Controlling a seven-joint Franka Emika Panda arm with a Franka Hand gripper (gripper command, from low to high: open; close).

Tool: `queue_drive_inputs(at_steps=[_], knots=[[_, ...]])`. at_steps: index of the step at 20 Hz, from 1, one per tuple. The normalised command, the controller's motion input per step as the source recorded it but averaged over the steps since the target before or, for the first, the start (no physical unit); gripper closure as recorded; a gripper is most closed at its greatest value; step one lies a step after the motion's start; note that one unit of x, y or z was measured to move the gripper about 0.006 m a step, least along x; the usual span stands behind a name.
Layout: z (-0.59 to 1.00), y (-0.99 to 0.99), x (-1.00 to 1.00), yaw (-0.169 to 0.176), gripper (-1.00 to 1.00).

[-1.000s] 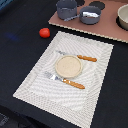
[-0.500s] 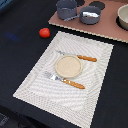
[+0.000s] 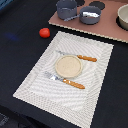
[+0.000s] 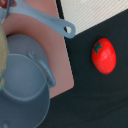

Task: Place the fish, sausage, and tomato into the frying pan.

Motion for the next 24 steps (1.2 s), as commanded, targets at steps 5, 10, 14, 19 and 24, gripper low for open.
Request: queue_drive_inputs(at_steps=[5,10,14,19,24], knots=[[-0.19,-0.57,-0.56,0.059,-1.00],[-0.33,-0.46,-0.49,0.116,-1.00],[-0.37,-0.51,-0.61,0.068,-1.00],[-0.42,-0.51,-0.77,0.021,-1.00],[-0.50,-0.44,-0.90,0.000,-1.00]])
